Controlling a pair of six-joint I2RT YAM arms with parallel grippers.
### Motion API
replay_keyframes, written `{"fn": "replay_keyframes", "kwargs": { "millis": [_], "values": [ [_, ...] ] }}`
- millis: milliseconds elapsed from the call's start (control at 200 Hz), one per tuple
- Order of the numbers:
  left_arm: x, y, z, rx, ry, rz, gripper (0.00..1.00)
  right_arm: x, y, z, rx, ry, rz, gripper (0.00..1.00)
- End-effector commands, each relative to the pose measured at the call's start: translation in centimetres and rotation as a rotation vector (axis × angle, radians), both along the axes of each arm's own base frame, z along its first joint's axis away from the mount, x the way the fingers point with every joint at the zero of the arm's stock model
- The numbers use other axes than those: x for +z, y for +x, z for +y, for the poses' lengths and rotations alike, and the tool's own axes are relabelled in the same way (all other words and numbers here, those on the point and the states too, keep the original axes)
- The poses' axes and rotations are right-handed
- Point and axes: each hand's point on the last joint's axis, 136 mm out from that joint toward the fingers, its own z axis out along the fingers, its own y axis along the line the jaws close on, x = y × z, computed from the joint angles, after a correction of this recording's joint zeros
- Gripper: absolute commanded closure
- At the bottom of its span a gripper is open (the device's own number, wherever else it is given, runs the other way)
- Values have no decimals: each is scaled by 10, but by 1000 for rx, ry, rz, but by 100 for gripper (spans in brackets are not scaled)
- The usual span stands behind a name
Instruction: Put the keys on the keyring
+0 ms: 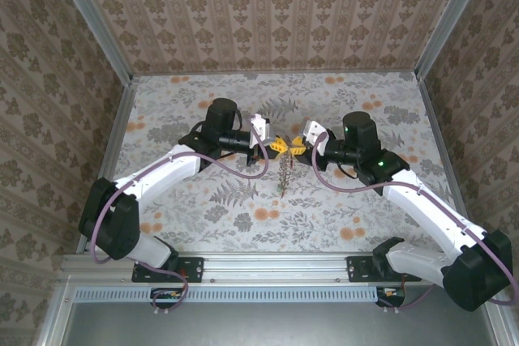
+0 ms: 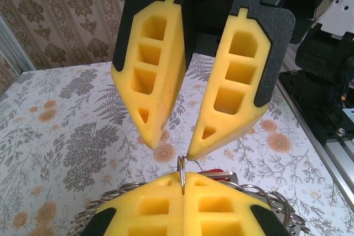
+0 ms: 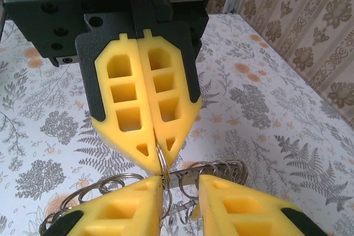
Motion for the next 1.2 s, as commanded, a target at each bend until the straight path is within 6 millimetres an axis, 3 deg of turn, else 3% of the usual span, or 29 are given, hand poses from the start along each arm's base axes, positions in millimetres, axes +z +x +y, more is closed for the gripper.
{"fn": "replay_keyframes", "kwargs": {
  "millis": [0,235,570,975,1190],
  "values": [
    [30,-5,-1,-28,-60,-79,100,8,-9,3,48,-4,-18,74],
    [31,-9,-1,-48,-58,-76,100,10,-5,8,55,15,-15,75],
    [32,-13,-2,-69,-59,-74,100,10,-3,14,74,24,-10,86],
    [31,-20,-4,-112,-56,-53,100,9,-2,20,90,35,2,84],
    [29,-16,-4,-86,-38,-55,97,8,1,18,62,9,5,100]
  ]
}}
